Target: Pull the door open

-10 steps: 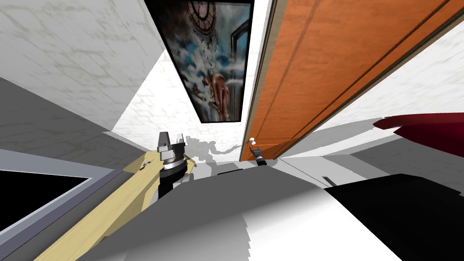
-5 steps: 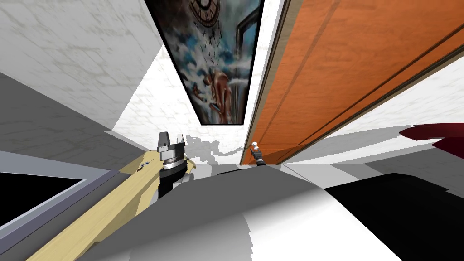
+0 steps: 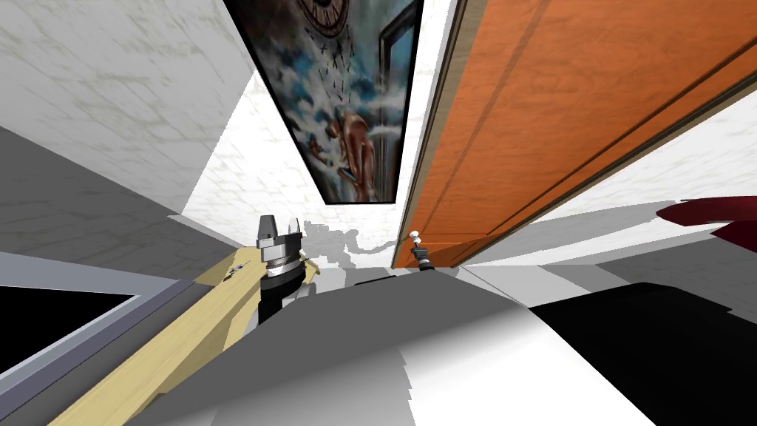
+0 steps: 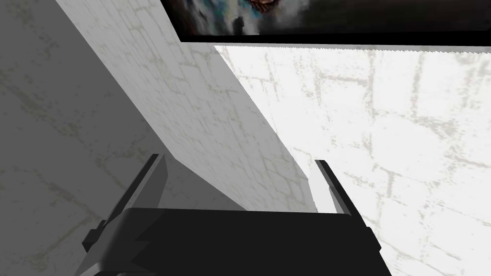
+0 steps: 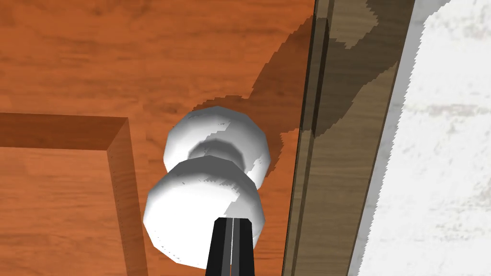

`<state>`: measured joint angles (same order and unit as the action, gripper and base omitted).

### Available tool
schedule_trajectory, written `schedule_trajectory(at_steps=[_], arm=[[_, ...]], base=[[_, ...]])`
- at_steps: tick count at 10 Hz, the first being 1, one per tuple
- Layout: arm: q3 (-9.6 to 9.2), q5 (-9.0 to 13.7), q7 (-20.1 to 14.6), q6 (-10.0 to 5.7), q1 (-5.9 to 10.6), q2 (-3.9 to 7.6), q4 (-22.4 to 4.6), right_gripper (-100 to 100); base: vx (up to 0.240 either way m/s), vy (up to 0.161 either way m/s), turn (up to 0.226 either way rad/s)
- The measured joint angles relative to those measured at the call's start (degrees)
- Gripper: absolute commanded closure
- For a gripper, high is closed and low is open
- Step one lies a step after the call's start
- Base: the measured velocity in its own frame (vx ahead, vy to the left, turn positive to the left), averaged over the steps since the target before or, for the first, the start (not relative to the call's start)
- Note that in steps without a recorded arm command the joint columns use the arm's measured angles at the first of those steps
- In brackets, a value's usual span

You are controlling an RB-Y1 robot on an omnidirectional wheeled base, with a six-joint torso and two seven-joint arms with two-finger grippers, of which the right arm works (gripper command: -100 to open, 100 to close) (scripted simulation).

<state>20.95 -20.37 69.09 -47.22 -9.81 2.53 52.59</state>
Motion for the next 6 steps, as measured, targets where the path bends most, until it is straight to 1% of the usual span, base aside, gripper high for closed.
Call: schedule_trajectory(at_steps=[1, 3, 6], arm=[[0.01, 0.0, 0.0, 0.01, -0.01, 0.01, 0.0, -100], [-0.13, -0.06, -0.23, 0.03, -0.2, 0.69, 0.46, -100], [-0.35, -0.15, -0.64, -0.1, -0.46, 1.43, 0.99, -100]], base=[[-0.1, 0.04, 0.026], [-0.164, 0.074, -0.013], [-0.188, 0.012, -0.033]])
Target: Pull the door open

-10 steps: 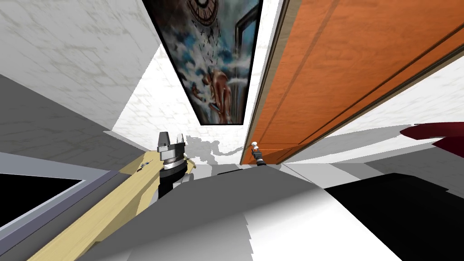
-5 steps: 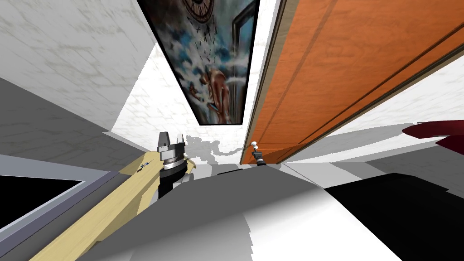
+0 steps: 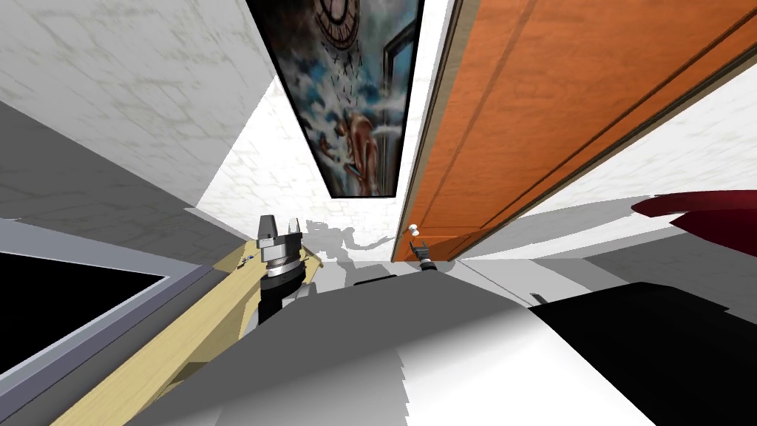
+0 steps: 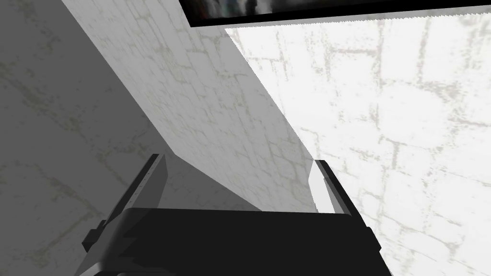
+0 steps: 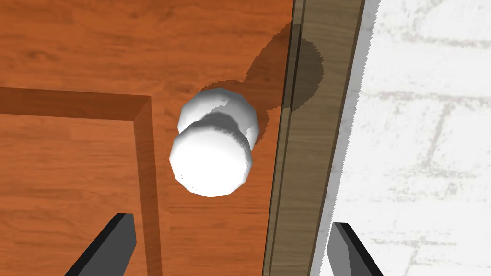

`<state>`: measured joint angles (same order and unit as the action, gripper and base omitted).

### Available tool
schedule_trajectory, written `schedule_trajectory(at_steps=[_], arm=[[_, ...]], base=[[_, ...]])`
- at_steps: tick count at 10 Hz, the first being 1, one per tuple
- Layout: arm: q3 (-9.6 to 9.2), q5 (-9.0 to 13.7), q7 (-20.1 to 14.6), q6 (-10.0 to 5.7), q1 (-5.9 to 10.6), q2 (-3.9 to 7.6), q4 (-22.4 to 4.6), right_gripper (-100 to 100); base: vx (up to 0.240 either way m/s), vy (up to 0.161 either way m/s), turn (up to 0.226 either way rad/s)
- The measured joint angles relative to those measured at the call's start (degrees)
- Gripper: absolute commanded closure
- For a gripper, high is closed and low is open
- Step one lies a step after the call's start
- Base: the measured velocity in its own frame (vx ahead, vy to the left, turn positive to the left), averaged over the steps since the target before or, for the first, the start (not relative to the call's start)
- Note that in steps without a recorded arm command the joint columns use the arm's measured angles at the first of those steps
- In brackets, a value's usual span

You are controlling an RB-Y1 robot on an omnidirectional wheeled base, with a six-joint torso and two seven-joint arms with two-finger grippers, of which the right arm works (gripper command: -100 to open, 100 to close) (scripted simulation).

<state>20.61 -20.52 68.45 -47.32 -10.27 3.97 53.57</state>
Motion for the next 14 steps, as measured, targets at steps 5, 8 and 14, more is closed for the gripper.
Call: schedule_trajectory(at_steps=[5, 8, 14], arm=[[1.39, 0.88, 0.1, 0.01, 0.25, 0.56, -0.26, -100], [3.8, 2.36, 0.88, 0.02, 0.91, 0.85, -1.26, -100], [4.85, 2.96, 1.32, 0.05, 2.0, 1.22, -2.88, 100]], base=[[0.019, -0.019, 0.113], [0.177, -0.068, 0.209], [0.0, -0.001, 0.0]])
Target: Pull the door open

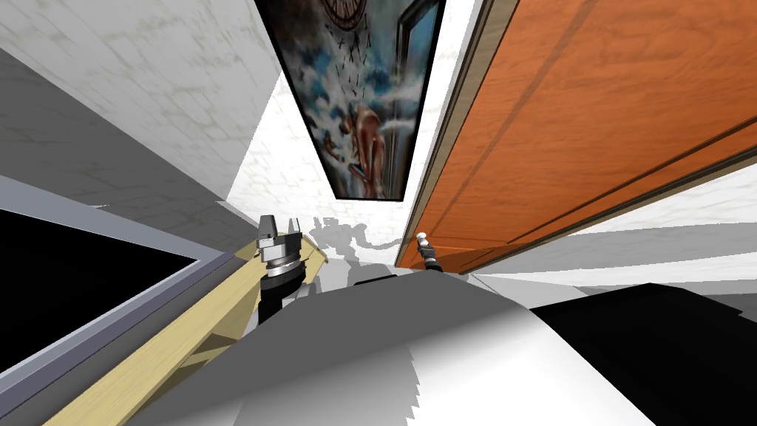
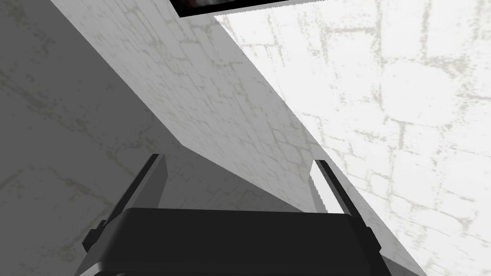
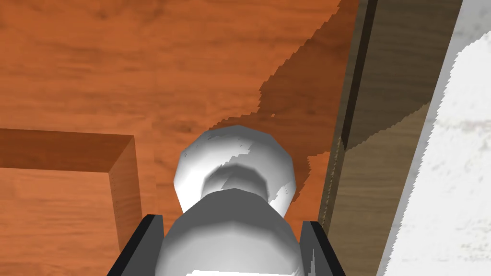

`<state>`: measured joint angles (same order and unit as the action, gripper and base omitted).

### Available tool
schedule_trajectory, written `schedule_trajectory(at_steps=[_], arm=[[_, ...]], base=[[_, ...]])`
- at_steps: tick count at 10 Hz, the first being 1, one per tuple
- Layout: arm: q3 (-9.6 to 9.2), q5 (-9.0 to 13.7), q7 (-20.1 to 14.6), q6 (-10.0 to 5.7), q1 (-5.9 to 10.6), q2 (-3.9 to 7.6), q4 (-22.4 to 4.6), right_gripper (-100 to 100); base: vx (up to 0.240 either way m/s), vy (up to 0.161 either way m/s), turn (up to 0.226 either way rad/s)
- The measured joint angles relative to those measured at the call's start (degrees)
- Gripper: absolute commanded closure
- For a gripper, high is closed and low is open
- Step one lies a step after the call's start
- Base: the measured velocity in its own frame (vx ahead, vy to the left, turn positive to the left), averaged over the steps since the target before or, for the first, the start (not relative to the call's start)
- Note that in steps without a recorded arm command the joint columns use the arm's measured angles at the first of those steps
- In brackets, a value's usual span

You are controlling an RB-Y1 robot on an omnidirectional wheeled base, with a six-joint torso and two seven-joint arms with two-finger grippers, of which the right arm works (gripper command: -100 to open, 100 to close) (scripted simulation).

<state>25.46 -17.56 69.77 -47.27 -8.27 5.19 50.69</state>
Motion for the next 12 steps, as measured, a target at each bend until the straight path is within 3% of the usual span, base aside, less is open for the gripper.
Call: schedule_trajectory(at_steps=[4, 12], arm=[[-0.26, 0.63, -1.78, 0.09, 0.02, 0.18, -0.28, 100], [-1.93, 4.6, -12.91, -0.09, 0.74, 1.13, -1.08, 100]], base=[[-0.017, -0.007, 0.03], [-0.037, -0.012, 0.046]])
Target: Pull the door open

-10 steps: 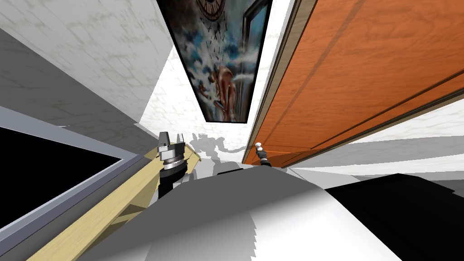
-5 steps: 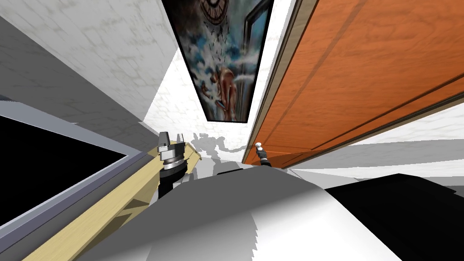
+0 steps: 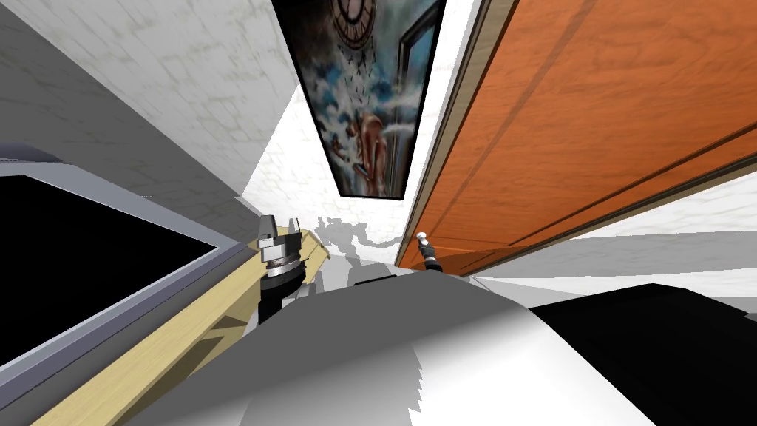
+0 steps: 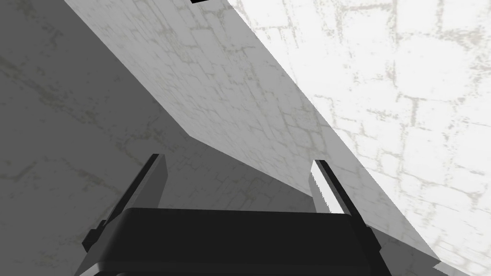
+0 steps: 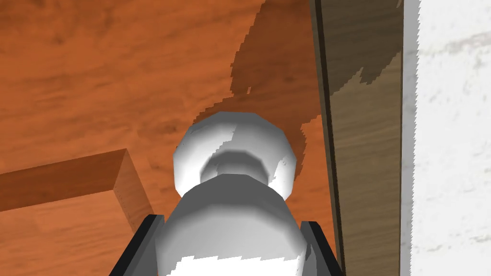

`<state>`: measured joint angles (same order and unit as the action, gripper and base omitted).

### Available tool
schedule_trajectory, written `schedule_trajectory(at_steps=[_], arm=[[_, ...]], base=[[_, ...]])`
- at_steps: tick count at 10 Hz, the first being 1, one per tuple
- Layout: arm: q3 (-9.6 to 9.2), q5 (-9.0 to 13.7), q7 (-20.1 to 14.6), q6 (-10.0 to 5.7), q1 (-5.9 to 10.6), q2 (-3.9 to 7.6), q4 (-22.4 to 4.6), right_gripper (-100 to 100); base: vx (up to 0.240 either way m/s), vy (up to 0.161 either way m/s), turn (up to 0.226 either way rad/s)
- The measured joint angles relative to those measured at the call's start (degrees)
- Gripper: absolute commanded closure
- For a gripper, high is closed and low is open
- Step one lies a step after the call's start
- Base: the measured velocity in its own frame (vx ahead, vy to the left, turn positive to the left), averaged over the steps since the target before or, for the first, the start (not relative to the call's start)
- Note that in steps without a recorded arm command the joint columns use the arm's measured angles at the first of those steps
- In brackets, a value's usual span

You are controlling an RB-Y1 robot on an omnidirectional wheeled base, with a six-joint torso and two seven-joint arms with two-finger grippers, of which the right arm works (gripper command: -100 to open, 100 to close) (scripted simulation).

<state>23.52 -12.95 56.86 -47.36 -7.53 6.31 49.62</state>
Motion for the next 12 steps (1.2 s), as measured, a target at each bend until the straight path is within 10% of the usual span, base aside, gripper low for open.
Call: schedule_trajectory(at_steps=[12], arm=[[-2.4, 5.94, -15.9, -0.32, 0.96, 1.49, -1.25, 100]], base=[[-0.035, -0.01, 0.041]])
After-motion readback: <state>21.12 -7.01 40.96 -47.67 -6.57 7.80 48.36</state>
